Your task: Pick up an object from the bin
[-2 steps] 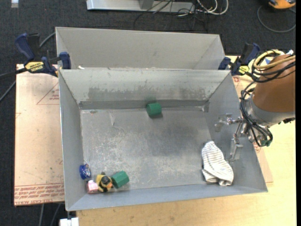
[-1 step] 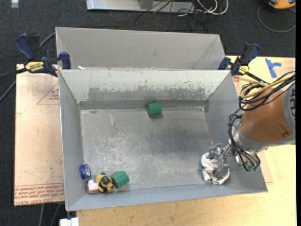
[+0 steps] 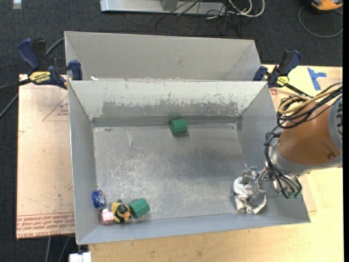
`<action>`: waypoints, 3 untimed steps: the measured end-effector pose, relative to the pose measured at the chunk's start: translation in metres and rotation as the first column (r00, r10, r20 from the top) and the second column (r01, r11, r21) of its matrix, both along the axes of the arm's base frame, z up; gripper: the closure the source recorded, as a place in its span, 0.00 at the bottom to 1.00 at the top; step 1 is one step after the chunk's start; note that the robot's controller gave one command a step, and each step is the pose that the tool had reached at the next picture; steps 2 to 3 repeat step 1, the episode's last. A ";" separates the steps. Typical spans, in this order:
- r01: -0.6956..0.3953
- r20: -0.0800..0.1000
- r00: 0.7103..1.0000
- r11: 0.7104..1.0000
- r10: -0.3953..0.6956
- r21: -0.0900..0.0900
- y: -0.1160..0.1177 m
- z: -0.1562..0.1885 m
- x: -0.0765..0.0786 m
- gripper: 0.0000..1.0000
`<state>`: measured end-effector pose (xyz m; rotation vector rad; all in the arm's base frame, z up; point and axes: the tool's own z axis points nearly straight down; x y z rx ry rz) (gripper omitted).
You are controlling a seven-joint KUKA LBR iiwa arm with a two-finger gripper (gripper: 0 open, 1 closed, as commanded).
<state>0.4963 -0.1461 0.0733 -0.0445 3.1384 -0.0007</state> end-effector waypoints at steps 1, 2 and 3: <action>-0.033 0.003 0.999 0.999 0.033 0.000 0.010 0.162 0.000 1.00; -0.033 0.003 0.999 0.999 0.033 0.000 0.010 0.162 0.000 1.00; -0.033 0.003 0.999 0.999 0.033 0.000 0.010 0.162 0.000 1.00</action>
Offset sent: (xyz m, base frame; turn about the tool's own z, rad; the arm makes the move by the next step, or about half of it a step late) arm 0.0000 0.0000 0.0000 0.0000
